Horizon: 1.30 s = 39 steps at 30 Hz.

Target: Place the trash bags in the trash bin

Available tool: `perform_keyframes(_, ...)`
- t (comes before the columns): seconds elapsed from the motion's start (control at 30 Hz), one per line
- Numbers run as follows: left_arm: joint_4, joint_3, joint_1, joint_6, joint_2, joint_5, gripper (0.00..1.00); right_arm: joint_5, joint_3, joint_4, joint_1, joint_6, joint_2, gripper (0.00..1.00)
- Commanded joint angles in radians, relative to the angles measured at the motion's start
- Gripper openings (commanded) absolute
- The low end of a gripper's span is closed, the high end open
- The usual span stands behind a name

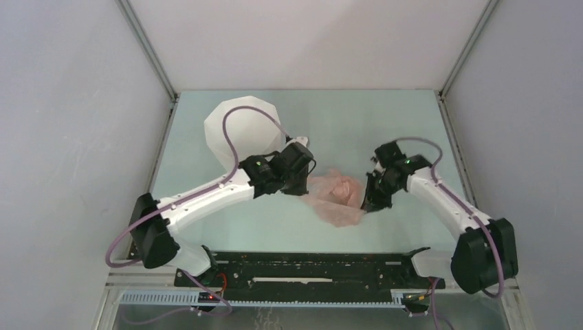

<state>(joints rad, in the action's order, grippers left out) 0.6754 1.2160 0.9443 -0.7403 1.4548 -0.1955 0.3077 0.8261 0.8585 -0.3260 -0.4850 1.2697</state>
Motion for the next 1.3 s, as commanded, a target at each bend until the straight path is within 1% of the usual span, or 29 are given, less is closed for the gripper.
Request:
perform_keyframes(0.0, 0.013, 0.474, -0.023, 0.154, -0.073, -0.072, 0.0, -0.004, 0.568, 0.148, 0.05, 0.063, -0.08, 0.0)
perform_keyframes(0.03, 0.042, 0.635, -0.021, 0.201, -0.035, -0.074, 0.0, -0.025, 0.734, 0.22, 0.055, 0.077, -0.03, 0.0)
perform_keyframes(0.07, 0.071, 0.785, -0.008, 0.238, -0.003, -0.077, 0.0, -0.046, 0.988, 0.291, 0.047, 0.095, 0.02, 0.0)
perform_keyframes(0.1, 0.081, 0.927, 0.014, 0.278, 0.024, -0.098, 0.0, -0.087, 1.177, 0.353, 0.025, 0.113, 0.065, 0.0)
perform_keyframes(0.13, 0.072, 1.023, 0.049, 0.325, 0.036, -0.133, 0.0, -0.167, 1.325, 0.403, -0.029, 0.134, 0.092, 0.0)
perform_keyframes(0.17, 0.044, 1.071, 0.086, 0.38, 0.03, -0.18, 0.0, -0.269, 1.414, 0.413, -0.101, 0.156, 0.095, 0.0)
perform_keyframes(0.2, 0.007, 1.057, 0.121, 0.431, 0.008, -0.222, 0.0, -0.346, 1.405, 0.373, -0.172, 0.178, 0.066, 0.0)
perform_keyframes(0.23, -0.029, 0.994, 0.136, 0.453, -0.023, -0.259, 0.0, -0.376, 1.319, 0.304, -0.217, 0.191, 0.012, 0.0)
perform_keyframes(0.27, -0.055, 0.886, 0.136, 0.432, -0.064, -0.29, 0.0, -0.369, 1.157, 0.214, -0.229, 0.191, -0.062, 0.0)
perform_keyframes(0.3, -0.057, 0.771, 0.122, 0.382, -0.098, -0.32, 0.0, -0.359, 0.979, 0.088, -0.221, 0.171, -0.134, 0.03)
perform_keyframes(0.33, -0.032, 0.646, 0.098, 0.308, -0.125, -0.324, 0.0, -0.337, 0.786, 0.045, -0.208, 0.152, -0.197, 0.05)
perform_keyframes(0.37, 0.002, 0.528, 0.063, 0.218, -0.143, -0.293, 0.0, -0.284, 0.619, -0.007, -0.178, 0.103, -0.235, 0.04)
perform_keyframes(0.43, 0.058, 0.32, 0.022, 0.08, -0.168, -0.192, 0.0, -0.117, 0.356, 0.006, -0.084, 0.031, -0.24, 0.0)
perform_keyframes(0.47, 0.056, 0.239, 0.032, 0.048, -0.194, -0.164, 0.0, -0.057, 0.275, 0.027, -0.069, 0.015, -0.226, 0.0)
perform_keyframes(0.5, 0.035, 0.146, 0.056, 0.038, -0.23, -0.173, 0.0, -0.046, 0.211, 0.039, -0.082, 0.007, -0.224, 0.0)
perform_keyframes(0.57, -0.034, 0.048, 0.108, 0.032, -0.323, -0.202, 0.0, -0.078, 0.149, 0.031, -0.131, 0.015, -0.263, 0.0)
perform_keyframes(0.6, -0.07, 0.007, 0.113, 0.029, -0.361, -0.192, 0.0, -0.082, 0.138, 0.021, -0.144, 0.029, -0.278, 0.01)
perform_keyframes(0.63, -0.089, -0.019, 0.11, 0.018, -0.397, -0.197, 0.0, -0.083, 0.136, 0.021, -0.145, 0.039, -0.285, 0.03)
perform_keyframes(0.7, -0.09, -0.051, 0.09, 0.004, -0.418, -0.211, 0.0, -0.069, 0.137, 0.016, -0.122, 0.052, -0.277, 0.07)
perform_keyframes(0.77, -0.1, -0.084, 0.068, 0.002, -0.424, -0.201, 0.0, -0.026, 0.137, 0.013, -0.101, 0.057, -0.253, 0.08)
perform_keyframes(0.87, -0.144, -0.153, 0.048, -0.01, -0.444, -0.181, 0.0, -0.01, 0.132, 0.02, -0.125, 0.048, -0.221, 0.1)
perform_keyframes(0.93, -0.208, -0.212, 0.045, -0.024, -0.472, -0.153, 0.0, -0.012, 0.122, 0.019, -0.161, 0.033, -0.215, 0.17)
perform_keyframes(1.0, -0.27, -0.267, 0.045, -0.031, -0.506, -0.112, 0.0, -0.004, 0.112, 0.011, -0.183, 0.013, -0.222, 0.29)
perform_keyframes(1.13, -0.393, -0.369, 0.045, 0.007, -0.584, -0.002, 0.0, 0.021, 0.107, -0.008, -0.22, -0.005, -0.292, 0.62)
perform_keyframes(1.2, -0.399, -0.396, 0.045, 0.034, -0.623, 0.022, 0.0, 0.004, 0.108, -0.019, -0.226, -0.011, -0.35, 0.79)
perform_keyframes(1.27, -0.367, -0.421, 0.045, 0.038, -0.671, 0.018, 0.0, -0.046, 0.108, -0.032, -0.224, -0.023, -0.391, 0.96)
